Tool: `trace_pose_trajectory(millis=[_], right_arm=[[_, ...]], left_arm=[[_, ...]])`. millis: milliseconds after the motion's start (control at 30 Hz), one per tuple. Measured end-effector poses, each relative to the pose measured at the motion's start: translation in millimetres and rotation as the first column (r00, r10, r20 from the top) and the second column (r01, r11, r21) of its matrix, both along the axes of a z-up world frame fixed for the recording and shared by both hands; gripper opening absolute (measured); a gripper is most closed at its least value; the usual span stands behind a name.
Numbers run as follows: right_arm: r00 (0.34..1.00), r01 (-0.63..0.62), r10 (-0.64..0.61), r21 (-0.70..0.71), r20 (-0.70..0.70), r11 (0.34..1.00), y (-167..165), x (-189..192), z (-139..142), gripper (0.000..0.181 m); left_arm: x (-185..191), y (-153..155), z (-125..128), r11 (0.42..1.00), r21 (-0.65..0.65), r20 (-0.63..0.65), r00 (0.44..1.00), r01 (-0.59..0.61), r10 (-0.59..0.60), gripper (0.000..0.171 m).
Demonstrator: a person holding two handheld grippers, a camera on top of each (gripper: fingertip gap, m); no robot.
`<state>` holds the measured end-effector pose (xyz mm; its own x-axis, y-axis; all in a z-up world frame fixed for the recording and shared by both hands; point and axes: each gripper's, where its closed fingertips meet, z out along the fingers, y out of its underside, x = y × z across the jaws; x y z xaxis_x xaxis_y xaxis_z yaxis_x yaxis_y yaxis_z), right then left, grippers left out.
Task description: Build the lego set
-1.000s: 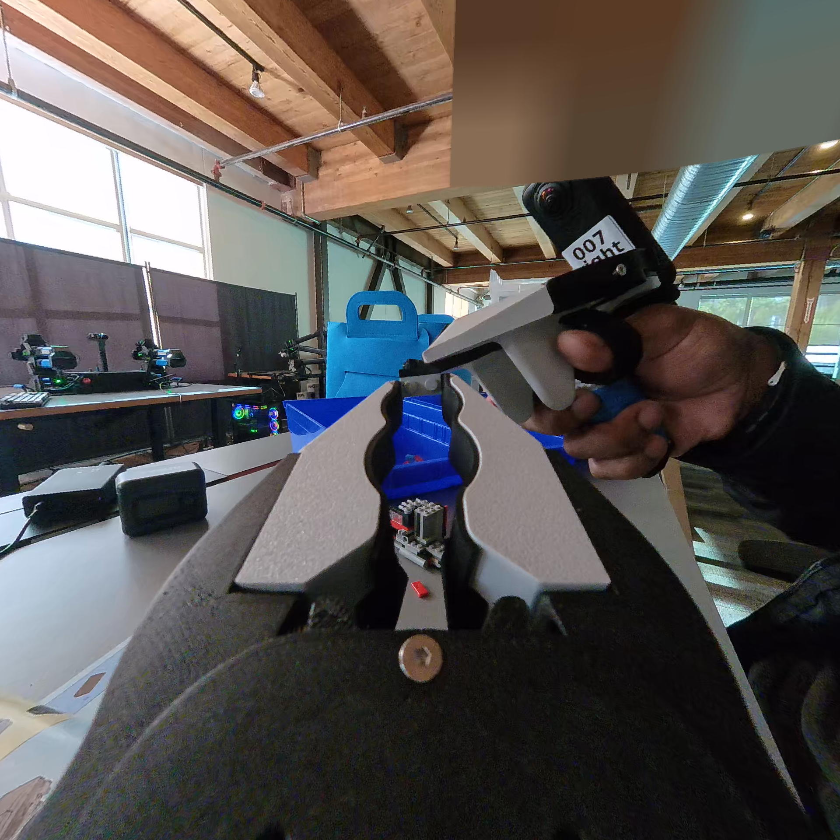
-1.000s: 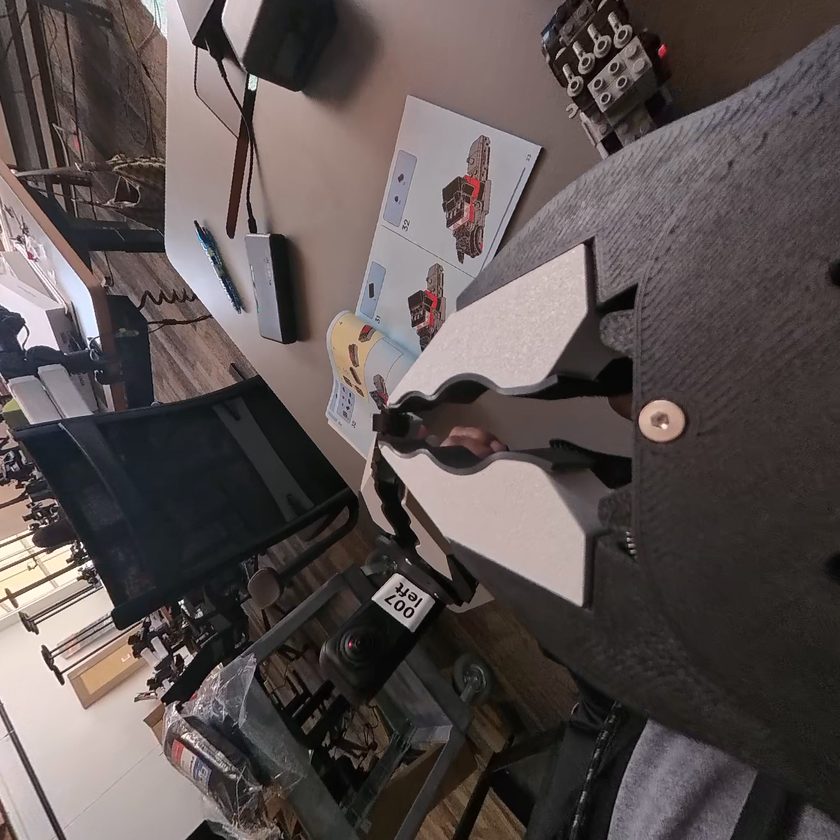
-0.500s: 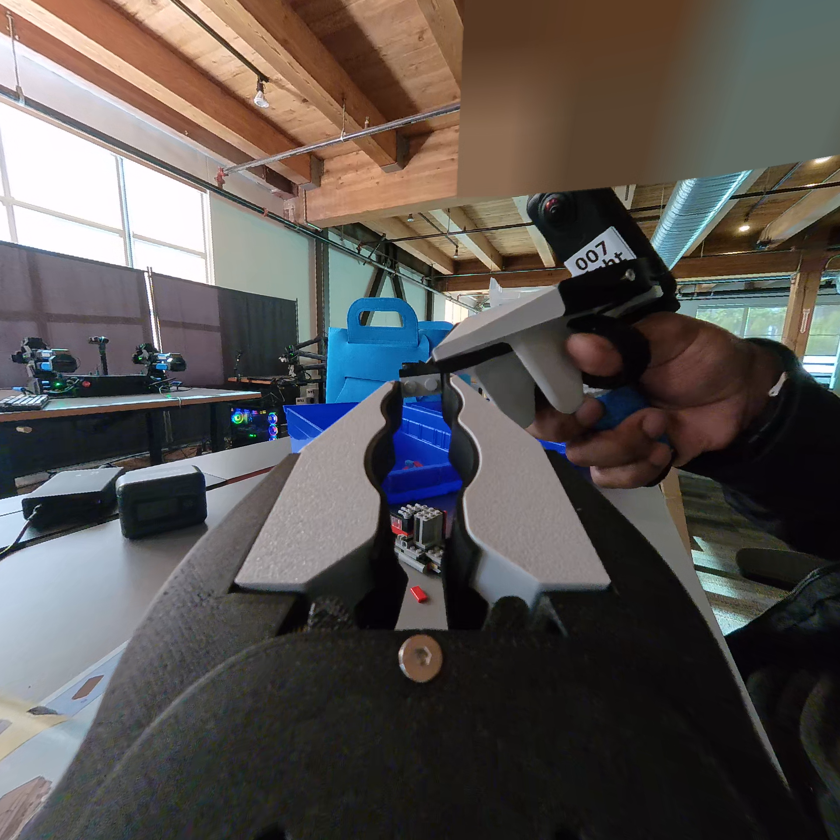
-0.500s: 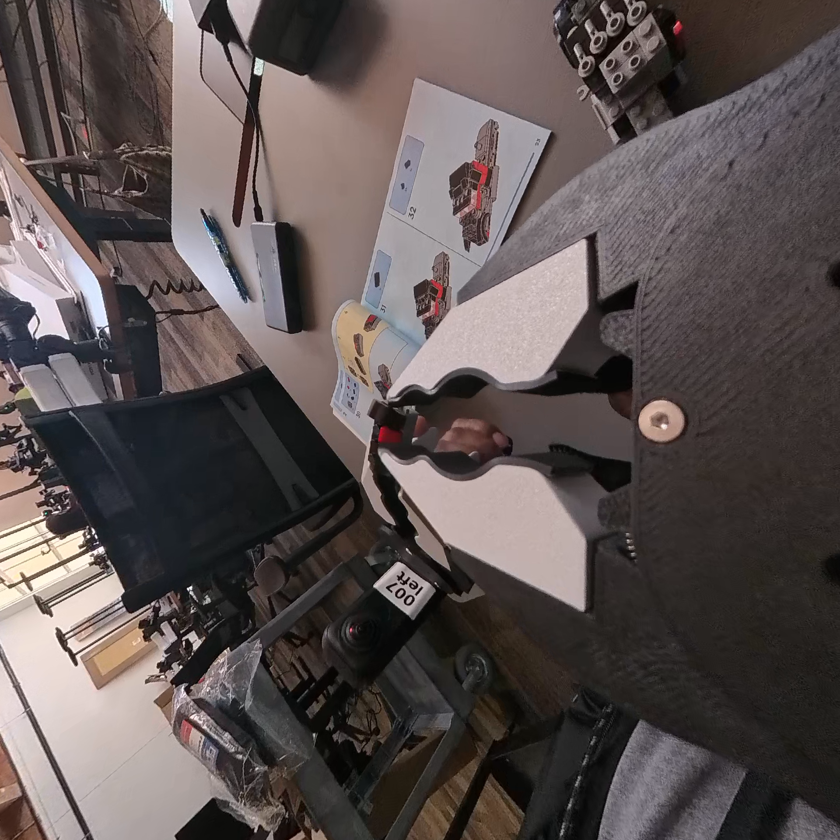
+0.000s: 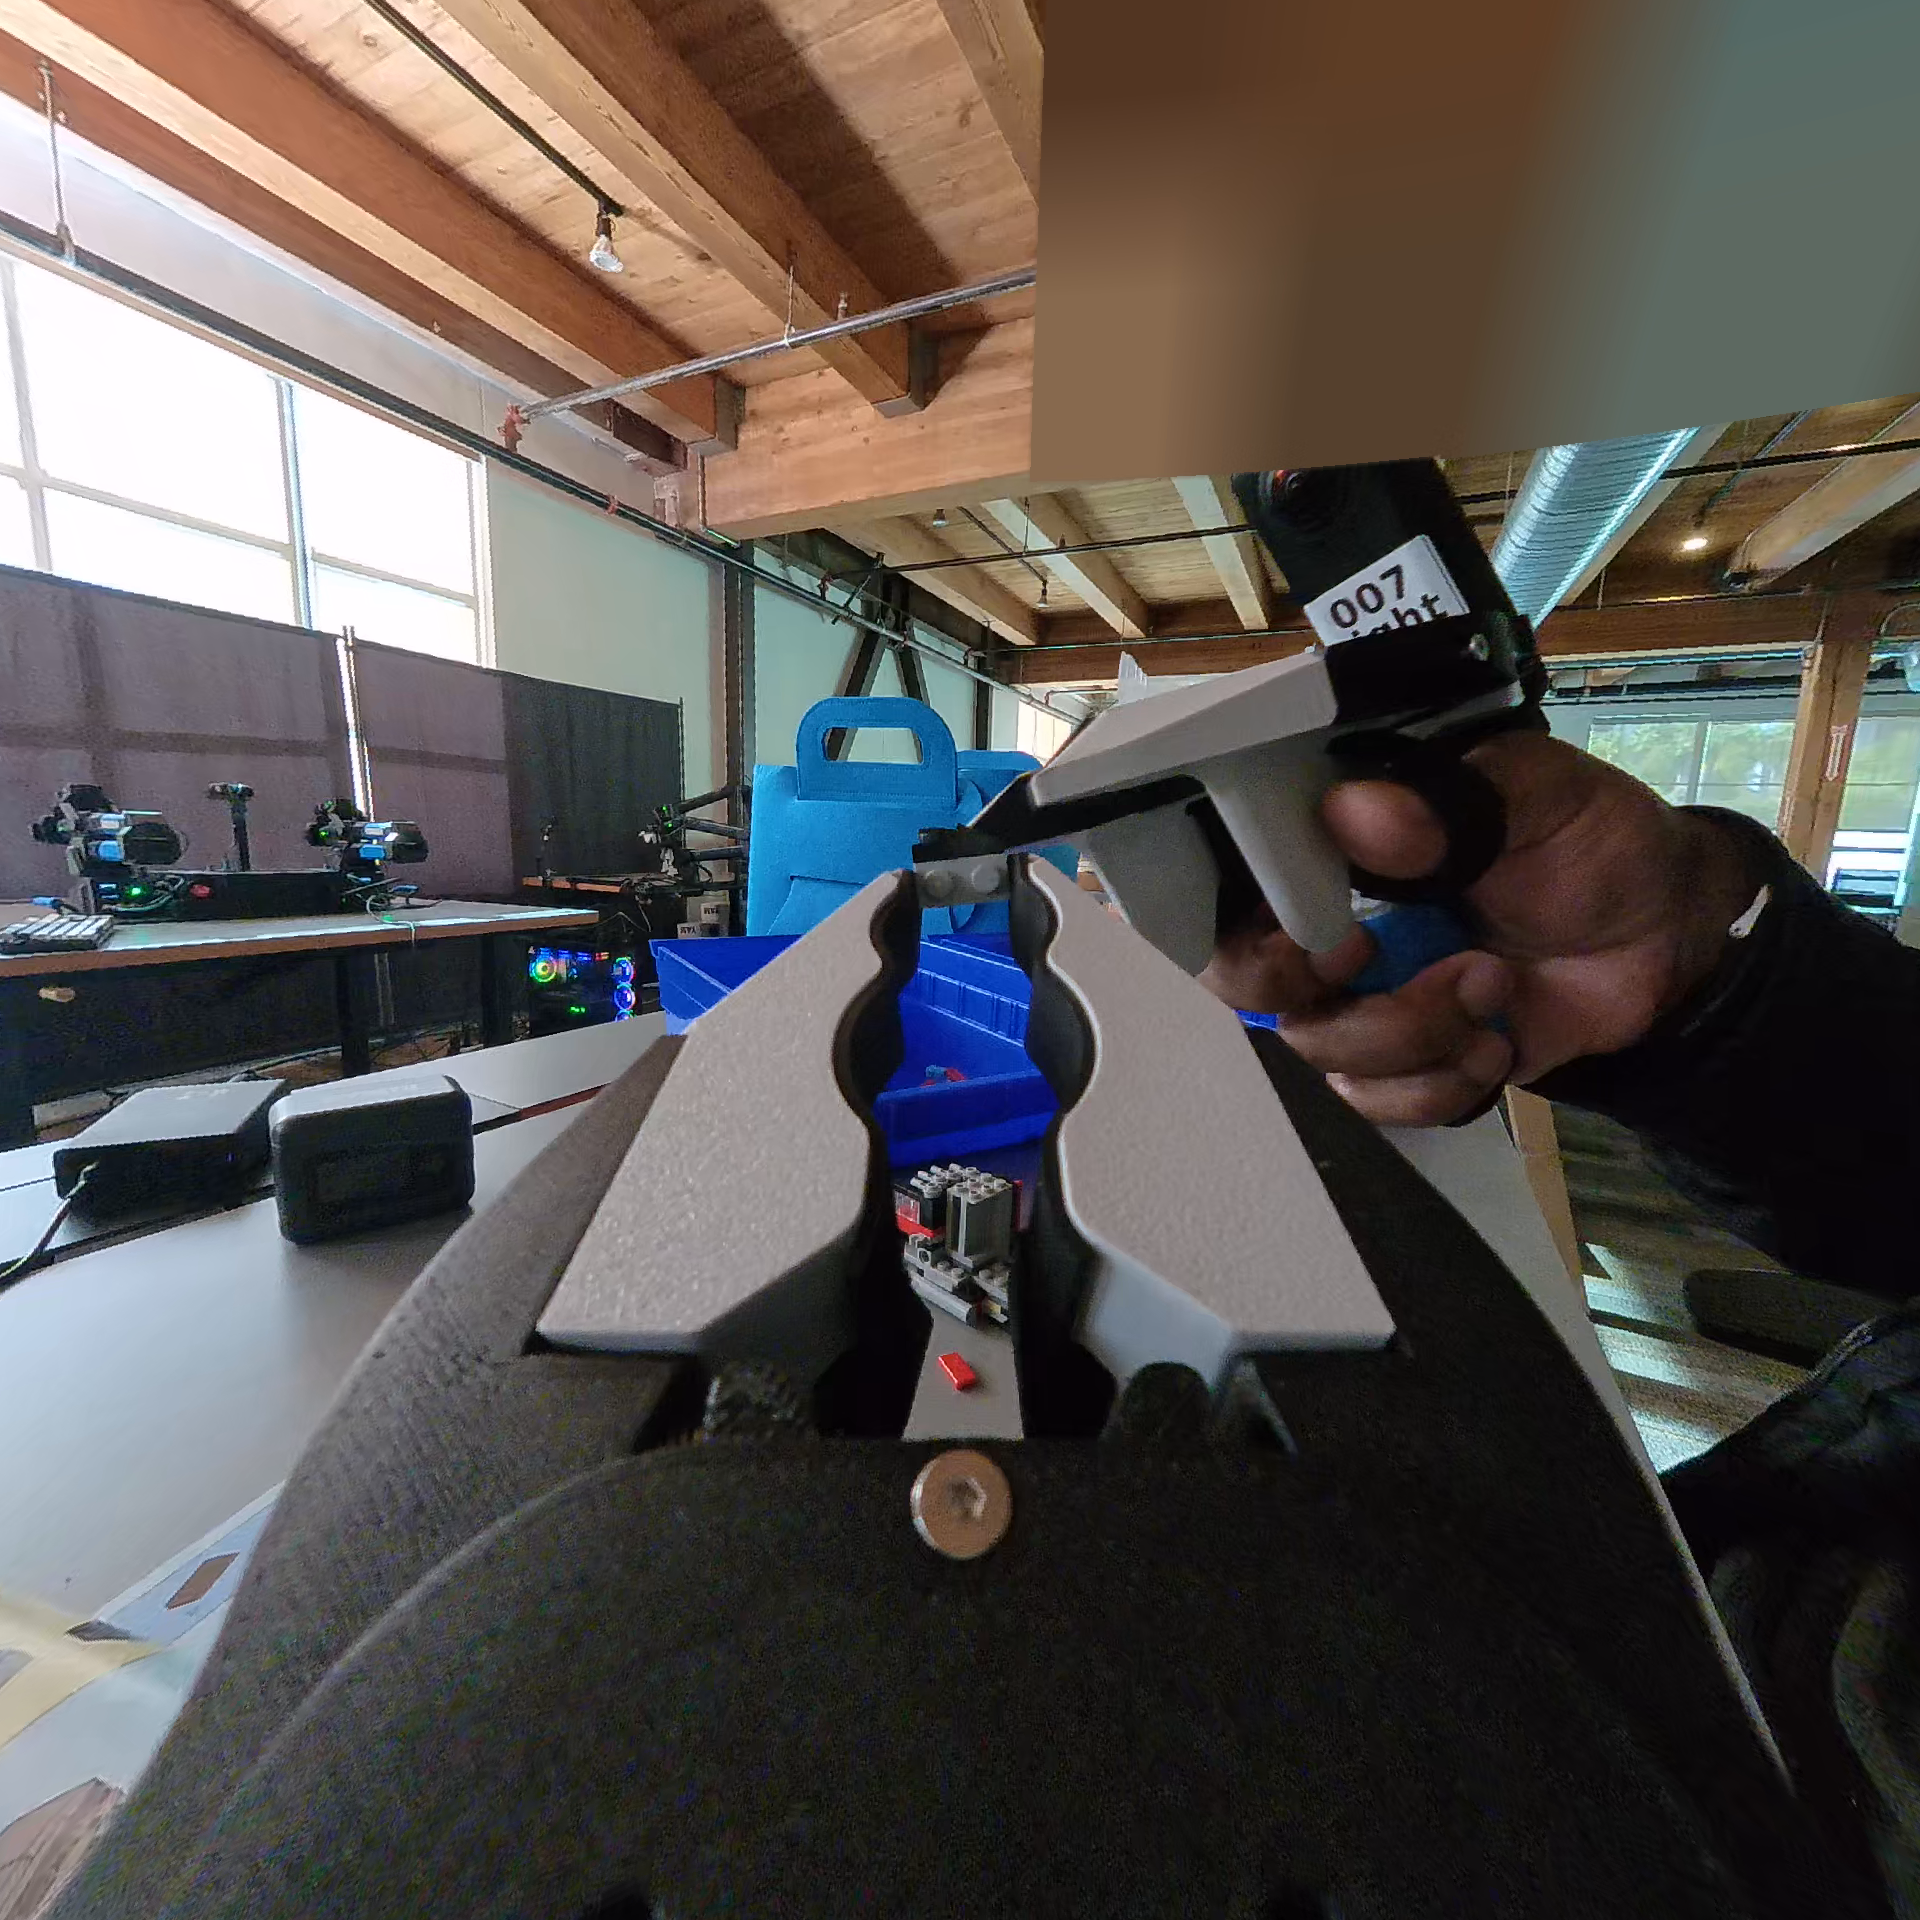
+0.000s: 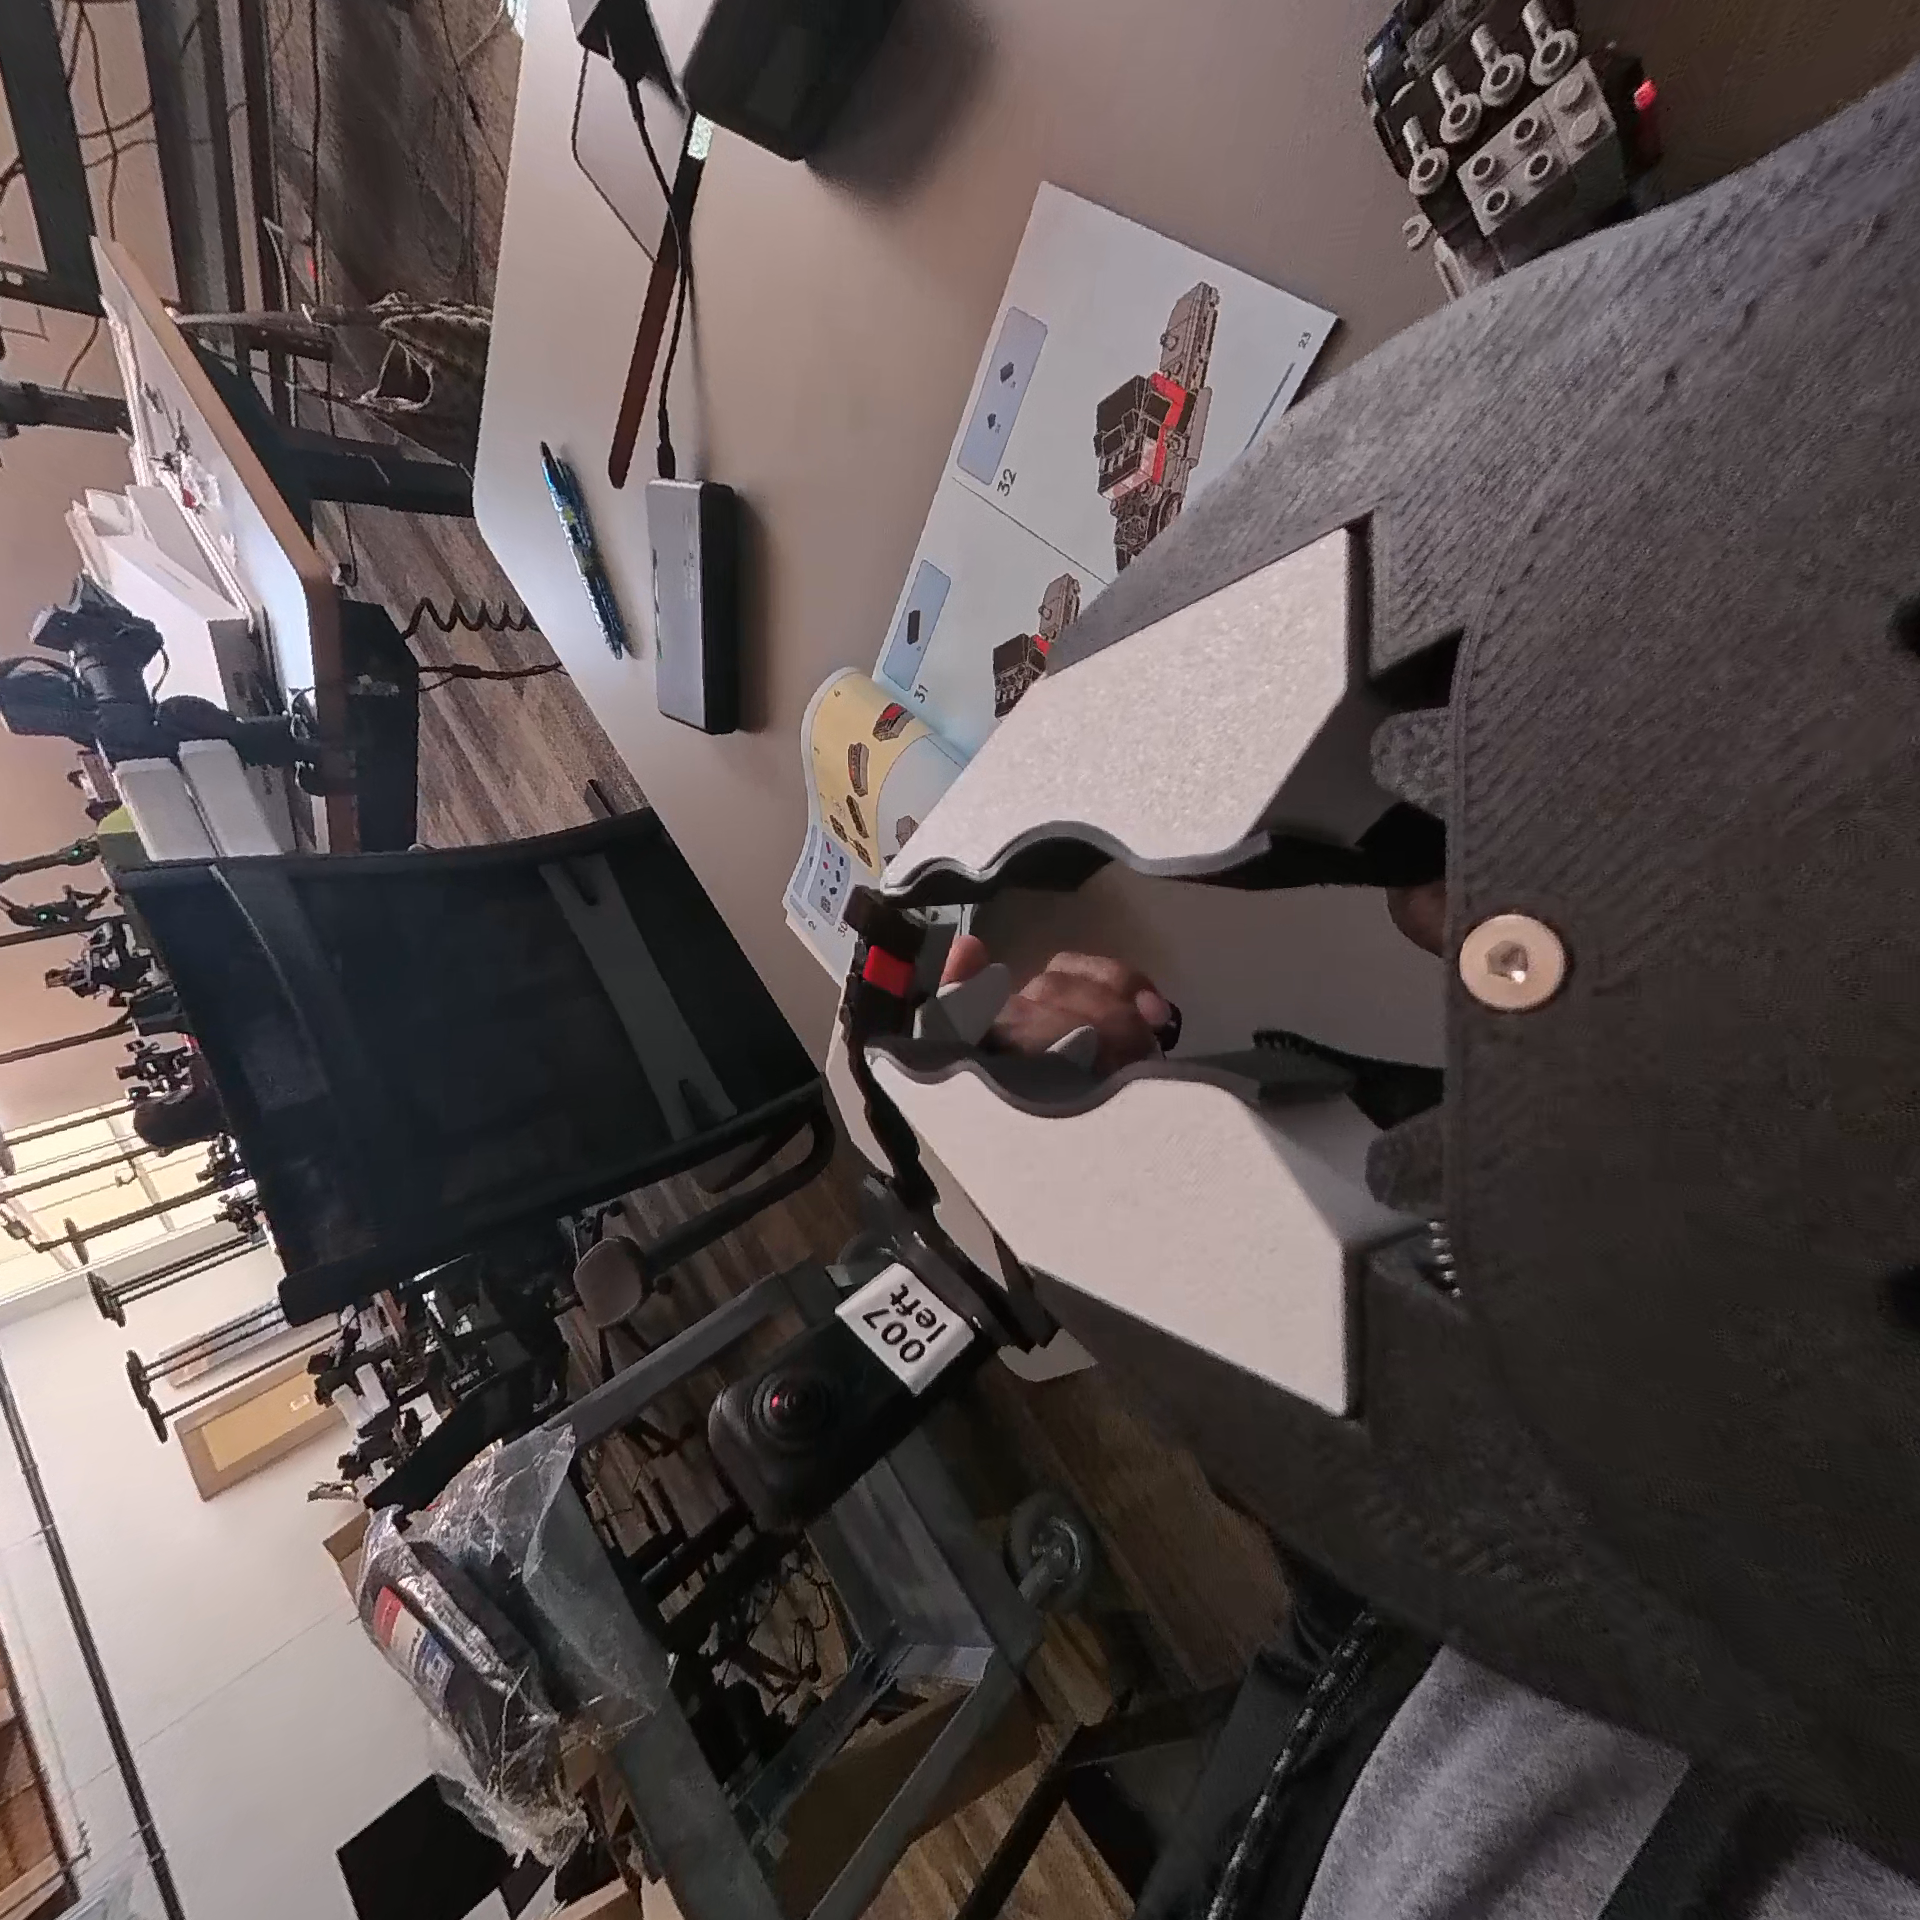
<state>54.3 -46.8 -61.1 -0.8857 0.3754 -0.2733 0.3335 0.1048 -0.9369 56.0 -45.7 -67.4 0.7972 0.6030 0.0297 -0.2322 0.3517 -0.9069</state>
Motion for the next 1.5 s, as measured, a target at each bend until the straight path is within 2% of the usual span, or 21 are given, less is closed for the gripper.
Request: trace_pose_trajectory(millis=[300,367,467,633,833,933,1100,1167,1300,1500], right_arm=[[0.994,-0.015,0.014,-0.014,-0.112,1.0,5.0,-2.0,6.6,0.032],[0.991,-0.014,0.014,0.002,-0.134,1.0,8.2,-6.3,2.6,0.032],[0.988,0.057,-0.048,0.059,-0.145,0.997,23.2,-20.3,-12.3,0.032],[0.995,0.098,-0.094,0.169,-0.032,0.981,47.2,-20.5,-64.3,0.031],[0.995,-0.053,0.017,0.374,0.097,0.926,39.6,30.3,-153.6,0.03],[0.993,-0.102,0.065,0.47,0.094,0.877,36.4,44.7,-179.8,0.03],[0.985,-0.169,0.156,0.536,0.07,0.827,26.2,62.2,-191.4,0.03],[0.983,-0.163,0.18,0.575,0.028,0.802,23.7,62.9,-195.5,0.03],[0.981,-0.148,0.192,0.587,-0.012,0.796,12.2,63.0,-196.1,0.031],[0.979,-0.062,0.169,0.632,-0.111,0.772,9.4,45.5,-194.4,0.031]], left_arm=[[0.0,-2.7,1.9,0.999,0.033,0.011,1.0,0.02,-0.02,0.017],[-2.3,-1.7,-1.2,0.999,0.026,0.034,0.999,0.026,-0.027,0.017],[-8.3,-6.0,-5.7,1.0,0.02,0.067,0.998,-0.001,-0.001,0.017],[-16.7,-17.7,-9.9,0.999,0.04,0.117,0.993,-0.034,0.029,0.017],[-26.6,-27.3,-15.2,0.995,0.065,0.174,0.983,-0.073,0.061,0.017],[-26.4,-29.7,-15.3,0.994,0.081,0.184,0.982,-0.068,0.052,0.017],[-25.4,-32.4,-15.2,0.994,0.088,0.188,0.981,-0.061,0.043,0.017],[-24.6,-33.8,-14.3,0.994,0.095,0.185,0.982,-0.058,0.04,0.017],[-23.3,-36.1,-13.2,0.993,0.106,0.183,0.982,-0.053,0.033,0.017],[-21.6,-38.7,-11.5,0.992,0.12,0.181,0.983,-0.042,0.02,0.017]])
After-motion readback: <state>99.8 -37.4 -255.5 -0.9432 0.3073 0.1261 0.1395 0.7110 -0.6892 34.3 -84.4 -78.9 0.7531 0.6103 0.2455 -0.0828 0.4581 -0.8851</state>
